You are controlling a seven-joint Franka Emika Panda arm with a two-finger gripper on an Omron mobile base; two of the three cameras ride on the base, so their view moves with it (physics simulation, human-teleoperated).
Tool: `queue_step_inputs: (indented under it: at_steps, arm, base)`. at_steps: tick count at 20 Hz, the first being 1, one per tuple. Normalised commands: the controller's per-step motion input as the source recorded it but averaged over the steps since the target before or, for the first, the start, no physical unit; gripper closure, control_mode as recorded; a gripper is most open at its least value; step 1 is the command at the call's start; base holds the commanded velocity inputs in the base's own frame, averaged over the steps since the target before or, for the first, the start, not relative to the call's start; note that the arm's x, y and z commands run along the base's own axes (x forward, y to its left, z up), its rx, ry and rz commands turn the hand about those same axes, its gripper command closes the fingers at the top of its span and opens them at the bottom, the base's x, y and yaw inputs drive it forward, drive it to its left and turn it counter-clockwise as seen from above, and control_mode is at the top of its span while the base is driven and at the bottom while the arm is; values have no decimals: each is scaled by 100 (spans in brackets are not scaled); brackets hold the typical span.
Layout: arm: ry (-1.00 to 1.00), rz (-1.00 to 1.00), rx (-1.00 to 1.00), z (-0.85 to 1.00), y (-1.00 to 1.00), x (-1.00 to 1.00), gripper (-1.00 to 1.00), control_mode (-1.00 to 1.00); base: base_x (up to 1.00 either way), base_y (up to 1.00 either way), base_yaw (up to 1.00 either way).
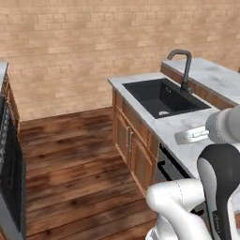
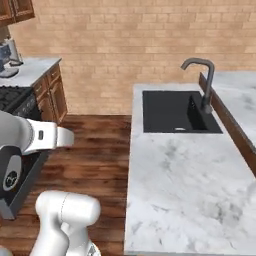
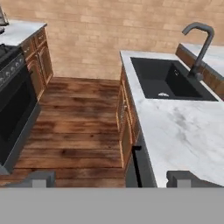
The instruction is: Navigate to the dishwasher.
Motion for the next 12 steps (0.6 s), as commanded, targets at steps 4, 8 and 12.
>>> queue_step_inputs:
  at_steps: [4, 8, 12]
  arm:
    - [0, 0, 0, 0, 0, 0, -100, 100]
    - [0, 0, 0, 0, 0, 0, -100, 100]
    - [0, 0, 0, 0, 0, 0, -100, 100]
  base:
    - [0, 20, -100]
    - [0, 19, -98]
    - [0, 13, -97]
